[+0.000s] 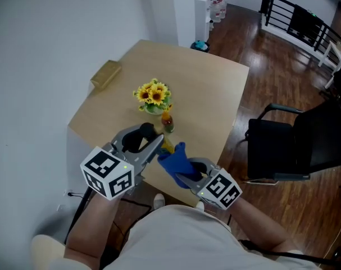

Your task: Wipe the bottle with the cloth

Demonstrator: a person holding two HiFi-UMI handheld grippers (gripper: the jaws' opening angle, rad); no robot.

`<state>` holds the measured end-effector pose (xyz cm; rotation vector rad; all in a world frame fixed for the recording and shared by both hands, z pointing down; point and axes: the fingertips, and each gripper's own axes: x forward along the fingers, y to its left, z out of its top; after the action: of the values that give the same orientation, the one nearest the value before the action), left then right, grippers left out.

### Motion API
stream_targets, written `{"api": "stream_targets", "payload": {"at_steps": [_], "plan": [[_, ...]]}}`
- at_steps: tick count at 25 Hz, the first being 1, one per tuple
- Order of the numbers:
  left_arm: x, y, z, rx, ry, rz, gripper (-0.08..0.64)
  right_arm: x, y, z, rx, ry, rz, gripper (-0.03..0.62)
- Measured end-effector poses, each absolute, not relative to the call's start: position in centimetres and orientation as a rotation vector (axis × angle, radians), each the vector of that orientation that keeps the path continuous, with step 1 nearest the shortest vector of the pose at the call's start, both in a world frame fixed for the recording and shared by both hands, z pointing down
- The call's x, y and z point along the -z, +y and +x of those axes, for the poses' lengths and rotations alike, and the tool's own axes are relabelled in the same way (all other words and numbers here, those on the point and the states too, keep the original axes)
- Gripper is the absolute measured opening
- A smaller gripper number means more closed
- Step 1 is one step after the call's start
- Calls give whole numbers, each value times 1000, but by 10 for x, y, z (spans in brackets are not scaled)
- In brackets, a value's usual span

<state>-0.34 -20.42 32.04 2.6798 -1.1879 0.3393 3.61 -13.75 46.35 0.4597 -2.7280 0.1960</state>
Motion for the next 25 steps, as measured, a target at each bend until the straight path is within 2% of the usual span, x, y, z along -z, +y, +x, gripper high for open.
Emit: {"api": "stream_targets", "payload": {"at_steps": [4, 7, 13, 16, 19, 25], "plan": [[-318, -204, 0, -335, -1200, 2680, 155, -503, -139, 57, -187, -2620, 431, 150], [-318, -204, -1, -337, -1215, 2675, 155, -500, -145, 77, -186, -2598, 458, 150], [-326, -204, -4, -354, -1230, 2654, 155, -376, -172, 76, -42, -2833, 587, 150], [-327, -201, 0, -345, -1225, 2654, 155, -349, -172, 60, 15, -2878, 567, 150], [-324, -198, 1, -319, -1222, 2656, 155, -375, -172, 50, -64, -2861, 555, 150], [-320, -191, -4, -307, -1227, 2659, 155, -488, -176, 61, -268, -2672, 536, 150]]}}
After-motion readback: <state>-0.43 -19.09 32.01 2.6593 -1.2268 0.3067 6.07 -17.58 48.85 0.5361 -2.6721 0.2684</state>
